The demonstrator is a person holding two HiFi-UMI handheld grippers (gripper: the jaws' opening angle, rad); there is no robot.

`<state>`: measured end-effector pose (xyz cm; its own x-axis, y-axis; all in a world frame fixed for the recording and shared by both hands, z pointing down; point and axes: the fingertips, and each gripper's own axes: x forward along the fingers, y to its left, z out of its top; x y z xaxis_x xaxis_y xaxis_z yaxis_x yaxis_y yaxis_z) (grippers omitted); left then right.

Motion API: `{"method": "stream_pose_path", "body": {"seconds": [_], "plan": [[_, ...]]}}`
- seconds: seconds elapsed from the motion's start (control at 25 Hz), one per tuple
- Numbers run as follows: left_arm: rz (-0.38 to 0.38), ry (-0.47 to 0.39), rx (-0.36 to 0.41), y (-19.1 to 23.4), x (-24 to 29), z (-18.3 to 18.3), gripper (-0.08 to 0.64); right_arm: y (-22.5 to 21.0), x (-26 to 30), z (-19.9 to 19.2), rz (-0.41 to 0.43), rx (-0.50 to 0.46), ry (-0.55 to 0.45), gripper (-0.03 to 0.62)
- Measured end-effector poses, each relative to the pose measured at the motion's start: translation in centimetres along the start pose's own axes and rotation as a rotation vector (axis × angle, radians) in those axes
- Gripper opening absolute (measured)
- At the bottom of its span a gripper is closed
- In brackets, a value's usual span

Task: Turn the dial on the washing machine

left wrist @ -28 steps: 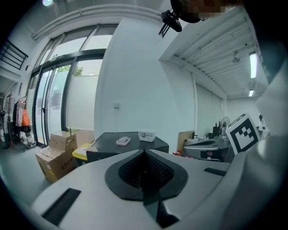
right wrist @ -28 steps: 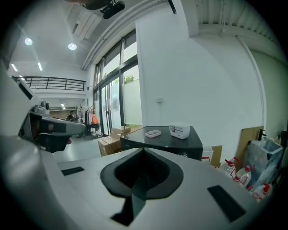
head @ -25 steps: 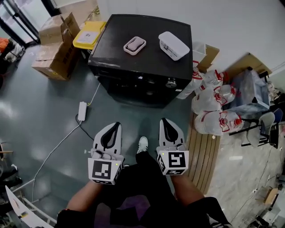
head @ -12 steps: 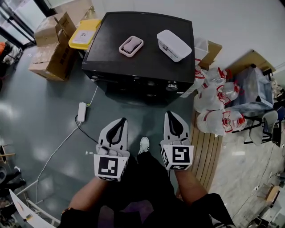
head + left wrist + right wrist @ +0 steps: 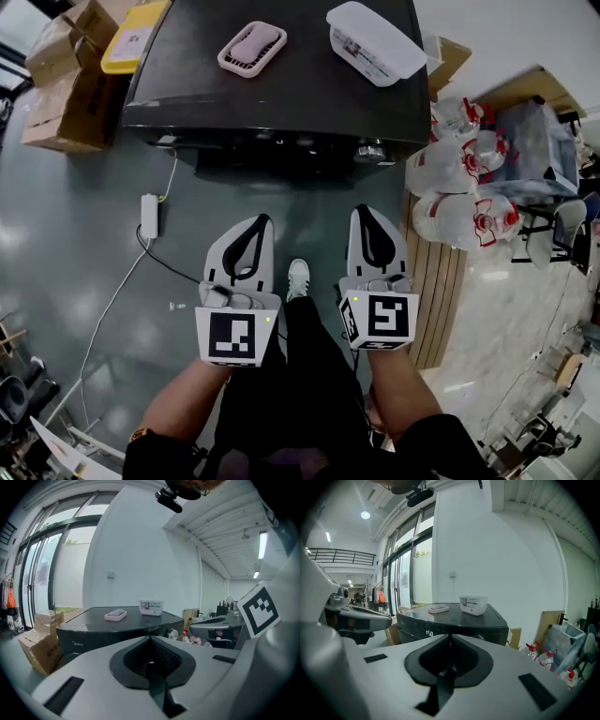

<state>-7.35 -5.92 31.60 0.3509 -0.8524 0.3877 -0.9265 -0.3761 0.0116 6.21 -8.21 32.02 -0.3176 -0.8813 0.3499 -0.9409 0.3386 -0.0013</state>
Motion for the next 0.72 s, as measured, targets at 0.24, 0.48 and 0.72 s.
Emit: {"method": "stream_pose_path", "body": {"seconds": [0.24,0.48,0.72], "plan": [[-0.031,0.003,0.028,-1.2,4.8,-1.8,0.014,-2.6,2.8,-2.9,-0.060,0.012,-0.005,0.017],[-0.019,0.007,-0.002,-1.5,8.4,-3.9,0.014,-4.8,5.0,-4.3,-0.091,-0.033,-0.015,0.017],[0.006,-0.014,-0.001,-0.9,10.8,-4.8,0.015,-5.9,7.1,-5.5,-0.114,-0.096,-0.016,0.129]]}}
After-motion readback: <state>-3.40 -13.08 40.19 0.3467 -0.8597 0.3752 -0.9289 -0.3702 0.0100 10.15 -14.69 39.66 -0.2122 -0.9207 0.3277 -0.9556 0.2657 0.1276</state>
